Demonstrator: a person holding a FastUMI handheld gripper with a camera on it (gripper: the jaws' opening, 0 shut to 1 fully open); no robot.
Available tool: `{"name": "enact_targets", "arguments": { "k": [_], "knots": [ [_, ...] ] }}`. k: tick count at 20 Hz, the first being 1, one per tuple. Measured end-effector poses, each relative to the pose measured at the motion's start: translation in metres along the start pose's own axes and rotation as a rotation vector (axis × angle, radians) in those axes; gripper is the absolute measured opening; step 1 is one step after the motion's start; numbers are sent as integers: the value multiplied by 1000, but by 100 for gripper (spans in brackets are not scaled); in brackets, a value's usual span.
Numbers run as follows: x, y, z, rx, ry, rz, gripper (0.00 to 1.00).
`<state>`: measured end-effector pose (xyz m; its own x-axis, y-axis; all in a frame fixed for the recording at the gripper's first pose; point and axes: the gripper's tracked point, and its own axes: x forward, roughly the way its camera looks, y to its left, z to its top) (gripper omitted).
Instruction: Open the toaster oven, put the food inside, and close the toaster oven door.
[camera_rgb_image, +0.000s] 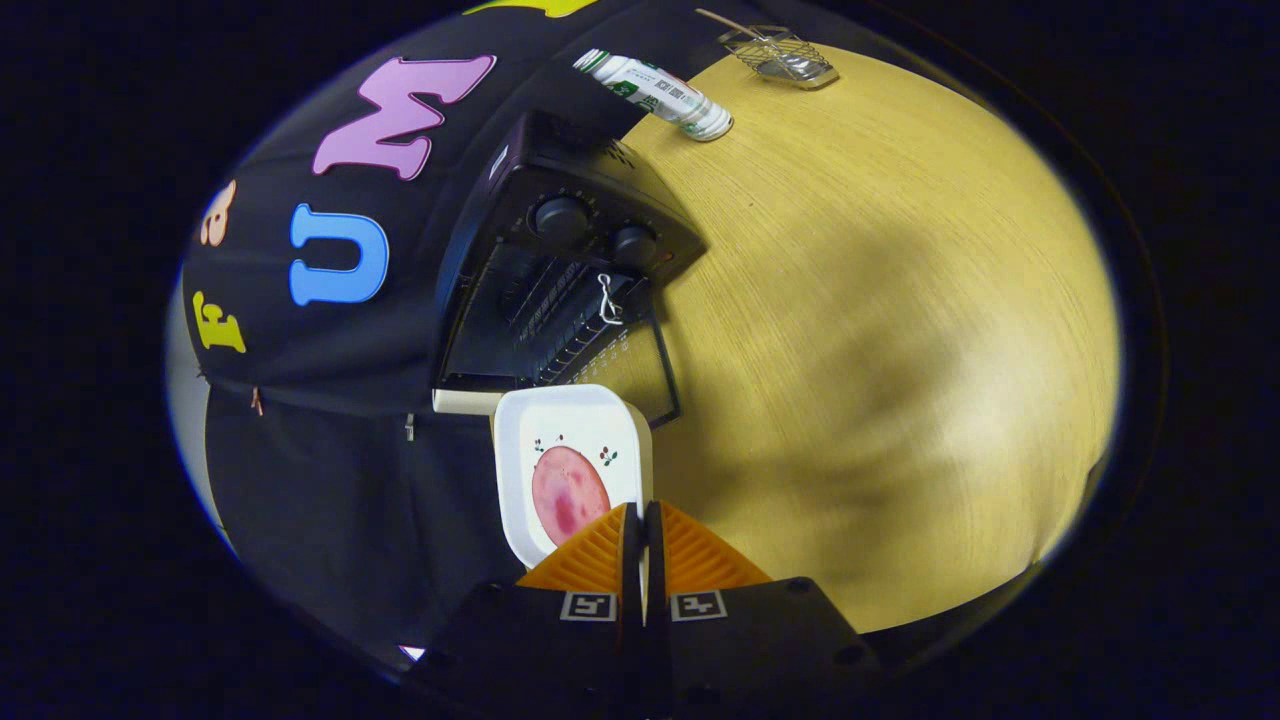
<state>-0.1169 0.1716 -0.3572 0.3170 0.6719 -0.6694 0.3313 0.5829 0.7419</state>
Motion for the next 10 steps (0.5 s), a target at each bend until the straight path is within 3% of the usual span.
{"name": "enact_targets", "arguments": {
  "k": [10],
  "knots": [
    [96, 58, 19, 354, -293, -53, 5]
  ]
}}
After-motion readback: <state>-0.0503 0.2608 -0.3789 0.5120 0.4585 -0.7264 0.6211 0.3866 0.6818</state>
